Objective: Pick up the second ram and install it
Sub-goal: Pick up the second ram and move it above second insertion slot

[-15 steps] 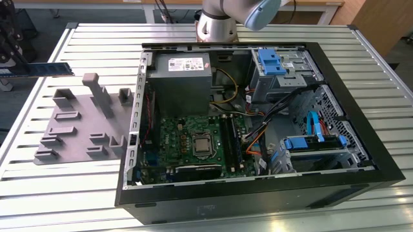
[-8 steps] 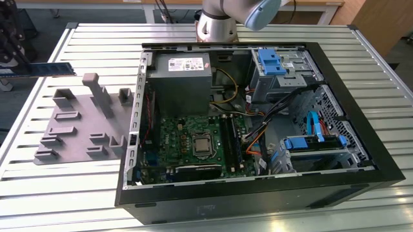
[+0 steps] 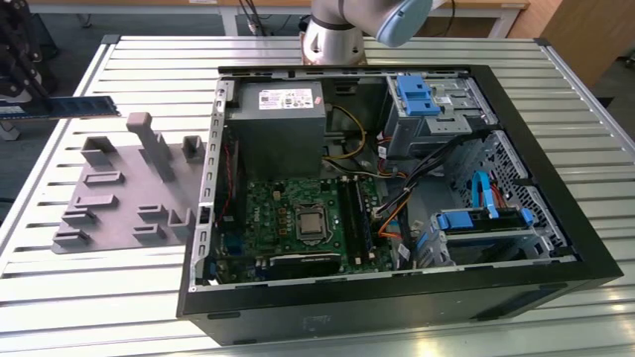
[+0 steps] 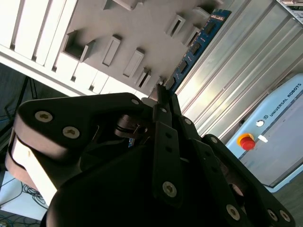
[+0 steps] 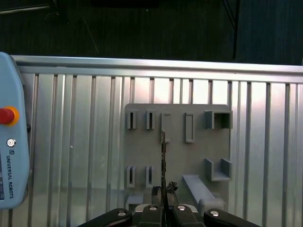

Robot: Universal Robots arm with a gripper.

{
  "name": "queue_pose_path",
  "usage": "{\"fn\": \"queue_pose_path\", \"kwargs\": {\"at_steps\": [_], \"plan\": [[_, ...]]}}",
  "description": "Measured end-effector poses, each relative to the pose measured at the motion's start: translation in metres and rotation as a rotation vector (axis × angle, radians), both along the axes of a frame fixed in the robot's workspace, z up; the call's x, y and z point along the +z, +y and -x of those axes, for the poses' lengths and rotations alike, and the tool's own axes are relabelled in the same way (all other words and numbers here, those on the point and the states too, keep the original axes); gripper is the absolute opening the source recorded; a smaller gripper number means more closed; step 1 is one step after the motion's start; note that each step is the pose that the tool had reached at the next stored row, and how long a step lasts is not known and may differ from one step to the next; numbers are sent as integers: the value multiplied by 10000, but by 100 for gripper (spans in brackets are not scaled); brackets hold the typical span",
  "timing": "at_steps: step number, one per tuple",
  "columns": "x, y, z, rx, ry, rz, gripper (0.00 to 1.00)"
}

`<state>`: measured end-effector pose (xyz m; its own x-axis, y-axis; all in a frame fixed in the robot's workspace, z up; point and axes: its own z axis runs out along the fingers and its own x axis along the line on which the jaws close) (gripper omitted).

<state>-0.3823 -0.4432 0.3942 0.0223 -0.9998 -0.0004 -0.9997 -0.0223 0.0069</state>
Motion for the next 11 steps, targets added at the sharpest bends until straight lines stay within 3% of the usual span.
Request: {"fn": "queue_pose_path", "kwargs": {"at_steps": [11], "plan": [[0, 0, -52, 0, 0, 0, 14]]}}
